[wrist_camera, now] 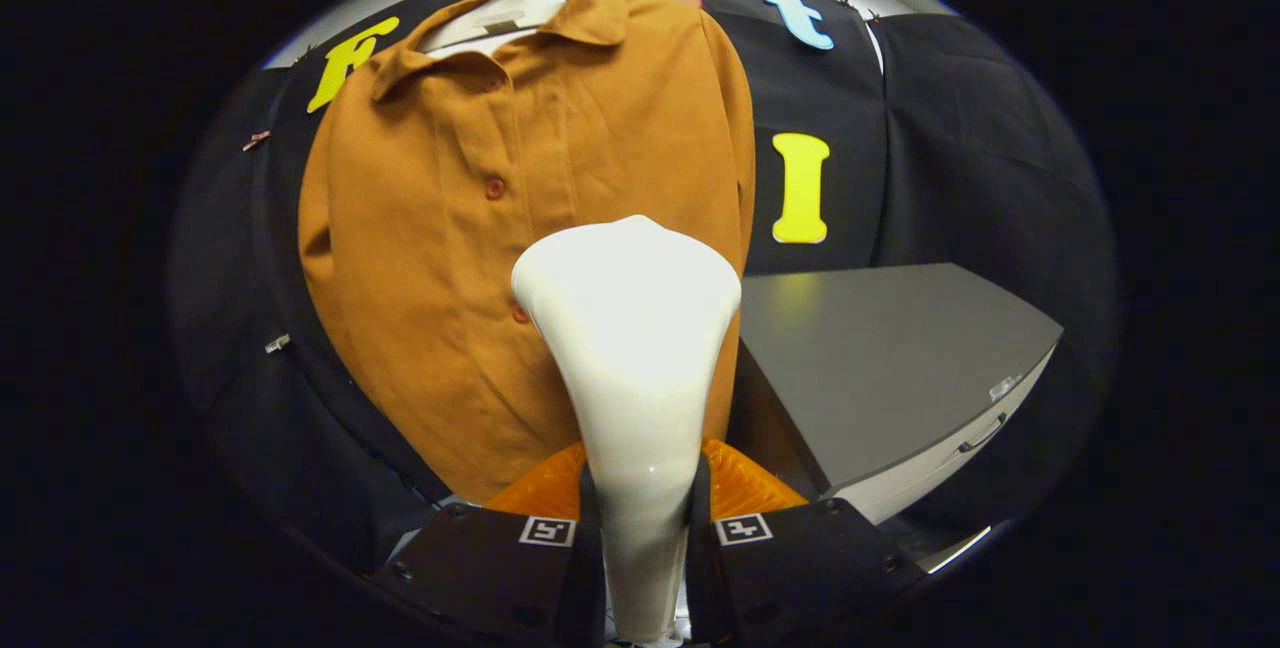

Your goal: Iron the clothes twice with a garment steamer, once on the left side and once on the right side.

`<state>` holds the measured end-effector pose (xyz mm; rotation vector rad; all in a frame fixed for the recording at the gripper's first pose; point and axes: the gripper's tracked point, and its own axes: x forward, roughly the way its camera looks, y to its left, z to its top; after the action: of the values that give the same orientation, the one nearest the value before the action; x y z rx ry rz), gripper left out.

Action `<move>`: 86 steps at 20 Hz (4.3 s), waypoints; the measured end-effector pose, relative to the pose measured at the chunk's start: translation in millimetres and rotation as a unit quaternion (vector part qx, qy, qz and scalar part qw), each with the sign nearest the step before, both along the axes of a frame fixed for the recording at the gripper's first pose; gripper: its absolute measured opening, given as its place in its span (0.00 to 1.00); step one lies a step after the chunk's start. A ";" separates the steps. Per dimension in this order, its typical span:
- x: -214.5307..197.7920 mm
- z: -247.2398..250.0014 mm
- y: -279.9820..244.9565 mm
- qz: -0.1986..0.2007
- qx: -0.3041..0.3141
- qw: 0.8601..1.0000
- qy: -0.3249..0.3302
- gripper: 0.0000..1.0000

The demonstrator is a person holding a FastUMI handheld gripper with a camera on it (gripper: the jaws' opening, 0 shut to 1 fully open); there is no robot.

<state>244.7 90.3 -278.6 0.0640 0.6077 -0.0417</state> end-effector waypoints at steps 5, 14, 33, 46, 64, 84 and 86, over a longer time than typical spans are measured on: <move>26.7 48.8 60.4 0.037 0.005 0.998 -0.056 0.36; 83.1 70.9 135.1 0.048 0.018 0.995 -0.089 0.36; 98.0 24.4 134.4 -0.002 -0.092 0.992 -0.082 0.36; 42.7 -69.1 136.9 0.014 -0.087 0.996 0.016 0.36; -30.0 -109.7 130.0 0.063 -0.019 0.995 0.076 0.36; -76.8 99.5 -68.2 0.045 -0.004 0.995 -0.089 0.36; -77.5 126.1 -86.7 0.039 -0.011 0.992 -0.116 0.36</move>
<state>167.2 3.7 -152.5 0.0229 0.3766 0.0352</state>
